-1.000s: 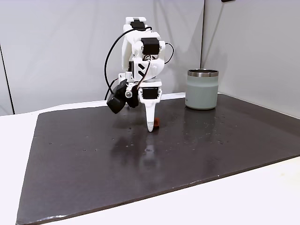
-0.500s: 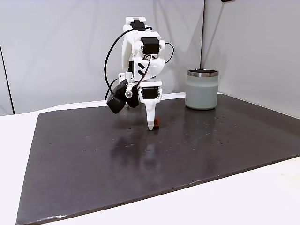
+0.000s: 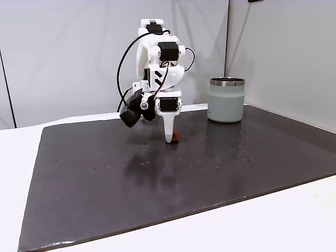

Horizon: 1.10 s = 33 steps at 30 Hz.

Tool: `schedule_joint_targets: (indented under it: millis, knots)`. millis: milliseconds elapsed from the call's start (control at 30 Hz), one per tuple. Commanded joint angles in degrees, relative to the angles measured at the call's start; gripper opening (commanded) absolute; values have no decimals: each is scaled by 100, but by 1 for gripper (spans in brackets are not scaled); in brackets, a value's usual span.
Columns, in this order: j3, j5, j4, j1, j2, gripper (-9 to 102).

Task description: Grasp a cube and put it in the cup.

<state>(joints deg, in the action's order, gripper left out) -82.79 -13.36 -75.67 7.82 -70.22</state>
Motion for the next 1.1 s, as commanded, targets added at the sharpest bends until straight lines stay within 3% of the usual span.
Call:
schedule_joint_targets:
  millis: [0, 433, 1067]
  knots:
    - [316, 0, -35, 35, -308, 6]
    - [510, -9, -510, -97, -1107, 6]
    - [1644, 97, -1907, -272, -3067, 6]
